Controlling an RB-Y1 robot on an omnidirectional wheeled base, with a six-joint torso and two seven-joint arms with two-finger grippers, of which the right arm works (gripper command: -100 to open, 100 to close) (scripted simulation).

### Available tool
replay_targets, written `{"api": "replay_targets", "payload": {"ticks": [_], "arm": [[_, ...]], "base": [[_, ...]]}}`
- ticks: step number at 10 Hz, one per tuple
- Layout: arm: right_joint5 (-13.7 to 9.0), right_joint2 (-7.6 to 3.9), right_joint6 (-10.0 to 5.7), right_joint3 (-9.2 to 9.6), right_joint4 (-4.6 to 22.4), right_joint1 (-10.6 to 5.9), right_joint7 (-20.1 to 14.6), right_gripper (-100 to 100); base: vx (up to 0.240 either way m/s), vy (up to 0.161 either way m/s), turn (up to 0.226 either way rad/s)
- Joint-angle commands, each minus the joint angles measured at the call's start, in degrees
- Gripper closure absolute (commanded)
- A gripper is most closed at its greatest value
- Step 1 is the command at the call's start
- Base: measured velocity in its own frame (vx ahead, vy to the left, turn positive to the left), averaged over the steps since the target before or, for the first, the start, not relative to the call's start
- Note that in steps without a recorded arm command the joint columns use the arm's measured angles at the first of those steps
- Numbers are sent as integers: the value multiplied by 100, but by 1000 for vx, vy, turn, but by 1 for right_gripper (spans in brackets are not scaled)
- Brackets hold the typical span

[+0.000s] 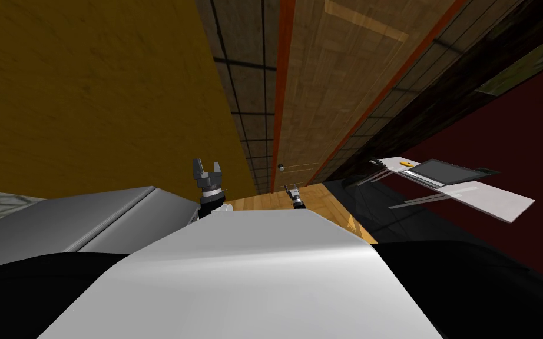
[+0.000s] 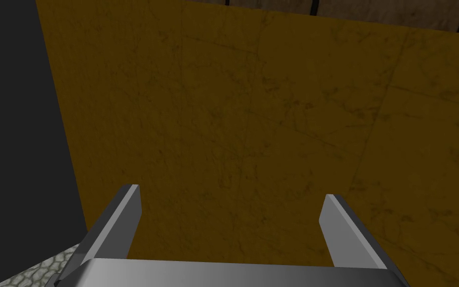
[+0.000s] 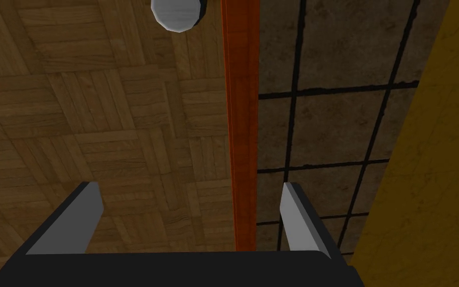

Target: Pull the door open

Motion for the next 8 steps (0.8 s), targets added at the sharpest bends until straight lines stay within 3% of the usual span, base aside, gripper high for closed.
{"api": "replay_targets", "payload": {"ticks": [1, 8], "arm": [[76, 27, 4, -9, 197, -39, 189, -100], [248, 121, -97, -58, 820, -141, 659, -100]], "base": [[193, 28, -29], [178, -2, -33]]}}
